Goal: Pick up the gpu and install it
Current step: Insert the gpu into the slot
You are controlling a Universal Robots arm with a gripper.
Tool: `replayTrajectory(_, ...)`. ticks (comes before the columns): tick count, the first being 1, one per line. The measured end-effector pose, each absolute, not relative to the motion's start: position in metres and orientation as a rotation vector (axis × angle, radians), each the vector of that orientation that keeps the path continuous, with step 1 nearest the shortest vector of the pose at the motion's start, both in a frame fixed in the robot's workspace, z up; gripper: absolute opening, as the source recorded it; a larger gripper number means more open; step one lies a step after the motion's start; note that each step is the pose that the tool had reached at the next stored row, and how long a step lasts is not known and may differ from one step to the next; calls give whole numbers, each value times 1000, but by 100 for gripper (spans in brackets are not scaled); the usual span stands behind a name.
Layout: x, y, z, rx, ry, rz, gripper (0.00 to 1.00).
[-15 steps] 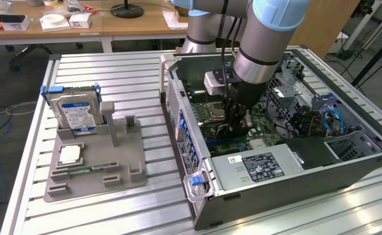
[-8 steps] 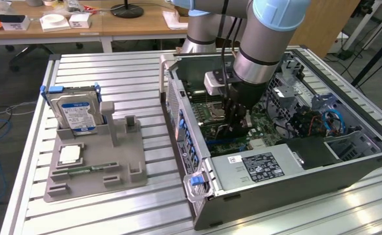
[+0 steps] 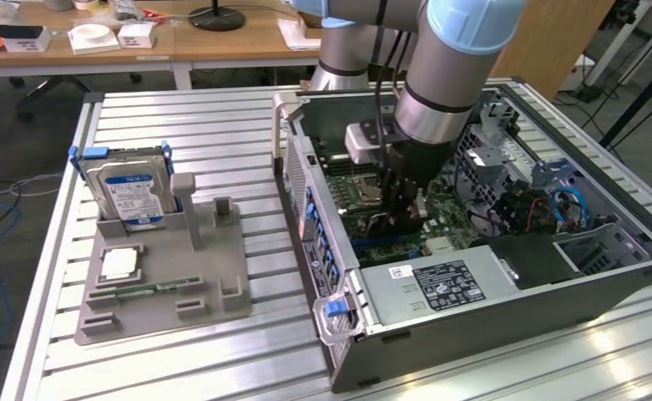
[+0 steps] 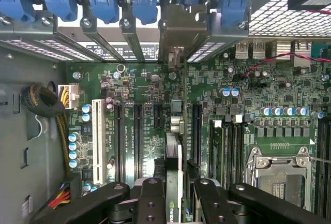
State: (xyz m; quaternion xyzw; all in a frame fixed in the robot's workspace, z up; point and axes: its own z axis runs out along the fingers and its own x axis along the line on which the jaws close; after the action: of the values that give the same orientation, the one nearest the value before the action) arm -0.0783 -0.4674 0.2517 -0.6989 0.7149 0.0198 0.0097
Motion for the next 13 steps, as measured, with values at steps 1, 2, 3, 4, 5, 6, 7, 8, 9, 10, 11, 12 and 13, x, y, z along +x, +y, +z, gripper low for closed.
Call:
replayTrajectory(1, -79, -467, 251, -2182, 2232, 62, 26)
replayTrajectory(2, -79, -467, 251, -2183, 2232, 62, 26)
replayTrajectory(3, -79, -467, 250, -2183, 2232, 62, 26)
replayTrajectory(4, -79, -467, 250, -2182, 2232, 62, 26)
replayTrajectory(5, -79, -467, 250, -2182, 2232, 62, 26)
replayTrajectory(6, -79, -467, 250, -2182, 2232, 62, 26)
replayTrajectory(7, -79, -467, 250, -2182, 2232, 62, 26)
replayTrajectory(8, -79, -467, 250, -2183, 2232, 62, 26)
replayTrajectory(9, -79, -467, 250, -2183, 2231, 62, 26)
replayTrajectory(10, -79, -467, 249, -2183, 2231, 62, 26)
replayTrajectory(11, -79, -467, 249, -2184, 2231, 62, 26)
replayTrajectory(12, -79, -467, 248, -2184, 2231, 62, 26)
replayTrajectory(13, -79, -467, 248, -2185, 2230, 62, 26)
